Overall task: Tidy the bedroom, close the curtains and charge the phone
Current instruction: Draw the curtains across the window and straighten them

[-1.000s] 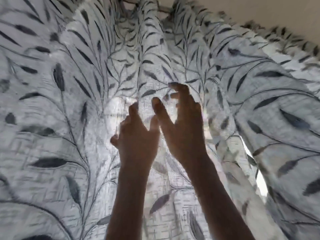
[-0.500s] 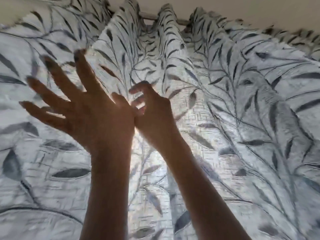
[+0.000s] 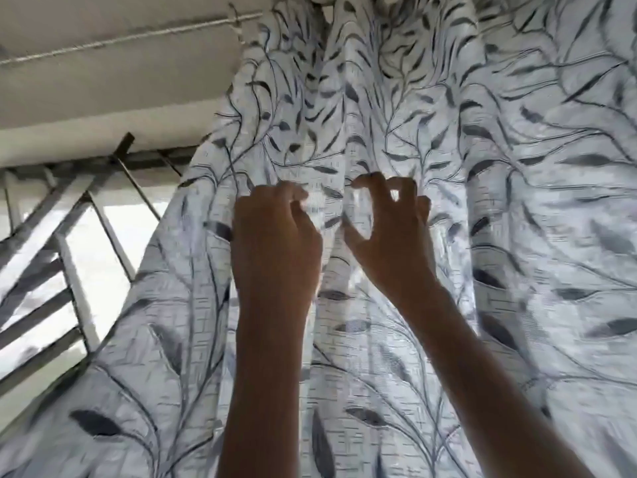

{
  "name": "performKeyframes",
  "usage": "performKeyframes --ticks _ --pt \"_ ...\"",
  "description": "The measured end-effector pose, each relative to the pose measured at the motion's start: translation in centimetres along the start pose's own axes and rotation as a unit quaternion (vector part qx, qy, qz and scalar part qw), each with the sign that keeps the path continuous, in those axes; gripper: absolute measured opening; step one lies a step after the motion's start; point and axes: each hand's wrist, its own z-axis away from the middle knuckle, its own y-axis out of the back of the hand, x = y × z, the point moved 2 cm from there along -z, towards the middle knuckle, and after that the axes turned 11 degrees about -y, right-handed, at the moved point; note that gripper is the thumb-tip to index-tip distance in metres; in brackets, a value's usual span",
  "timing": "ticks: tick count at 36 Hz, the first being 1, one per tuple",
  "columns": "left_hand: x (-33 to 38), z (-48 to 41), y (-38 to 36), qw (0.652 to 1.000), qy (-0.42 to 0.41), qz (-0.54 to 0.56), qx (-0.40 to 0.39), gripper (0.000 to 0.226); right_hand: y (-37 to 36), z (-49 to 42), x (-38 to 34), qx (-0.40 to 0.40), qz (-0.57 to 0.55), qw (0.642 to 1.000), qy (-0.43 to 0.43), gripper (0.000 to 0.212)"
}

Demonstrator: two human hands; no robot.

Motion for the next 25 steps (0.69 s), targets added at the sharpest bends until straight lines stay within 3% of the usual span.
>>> performKeyframes --ticks 3,5,8,11,14,20,25 --pt "0.3 -0.5 2.1 0.980 -0.081 -0.060 0.170 0.044 0.1 0.2 -0.6 0.051 0.057 0.997 0.027 0.063" --pt "0.0 -0.5 2.8 0.972 -0.073 -0.131 0.181 0.062 -0.2 0.7 -2.2 0.043 0.003 0.997 0.061 0.075" --pt "-1.5 -0.3 2.2 0.978 0.087 -0.174 0.072 0.081 -0.6 1.6 -4.1 -0.038 -0.097 0.988 0.113 0.075" --pt "-4.4 1.1 1.6 0.963 0.221 -0.133 -0.081 0.078 -2.3 3.3 -5.2 -0.159 -0.129 0.975 0.083 0.068" --pt "-5.6 2.9 1.3 0.959 0.243 -0.041 -0.137 0.061 -4.1 5.0 -5.0 -0.222 -0.133 0.966 0.027 0.057" --pt "-6.1 4.7 1.0 0.943 0.283 0.074 -0.155 0.030 -5.3 7.0 -4.4 -0.262 -0.218 0.937 -0.076 0.044" --pt "-6.7 6.0 0.3 0.931 0.282 0.104 -0.206 0.030 -6.2 9.5 -3.9 -0.238 -0.210 0.945 -0.072 0.047"
